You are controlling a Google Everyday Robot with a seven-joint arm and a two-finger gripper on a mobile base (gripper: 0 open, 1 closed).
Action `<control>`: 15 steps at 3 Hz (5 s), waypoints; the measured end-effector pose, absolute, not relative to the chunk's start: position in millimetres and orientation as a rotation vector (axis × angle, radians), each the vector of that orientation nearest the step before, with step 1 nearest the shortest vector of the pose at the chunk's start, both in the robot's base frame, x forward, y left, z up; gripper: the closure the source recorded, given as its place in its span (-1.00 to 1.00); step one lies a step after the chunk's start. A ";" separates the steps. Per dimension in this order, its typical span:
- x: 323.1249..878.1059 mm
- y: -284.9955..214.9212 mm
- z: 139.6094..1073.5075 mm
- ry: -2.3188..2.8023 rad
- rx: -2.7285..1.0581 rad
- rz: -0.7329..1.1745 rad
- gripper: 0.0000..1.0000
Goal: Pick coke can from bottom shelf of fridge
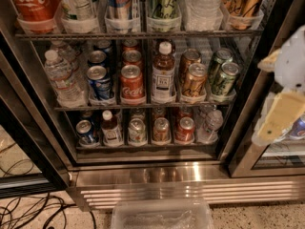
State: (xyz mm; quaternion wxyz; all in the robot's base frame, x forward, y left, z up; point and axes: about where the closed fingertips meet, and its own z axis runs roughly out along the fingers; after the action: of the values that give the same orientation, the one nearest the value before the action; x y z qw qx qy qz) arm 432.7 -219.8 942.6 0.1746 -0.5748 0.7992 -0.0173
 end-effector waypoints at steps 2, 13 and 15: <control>407.7 -207.5 804.2 2.288 -1.548 0.094 -1.00; 484.6 -146.2 616.4 1.863 -0.506 0.206 -1.00; 501.9 -157.8 633.9 1.764 -0.355 0.107 -1.00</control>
Offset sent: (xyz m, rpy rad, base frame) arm -0.0446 0.0223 -0.2519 0.1663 0.0746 -0.0273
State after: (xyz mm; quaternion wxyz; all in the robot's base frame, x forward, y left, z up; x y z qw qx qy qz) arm 501.9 -157.8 633.9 0.6206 -0.1545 0.7674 0.0466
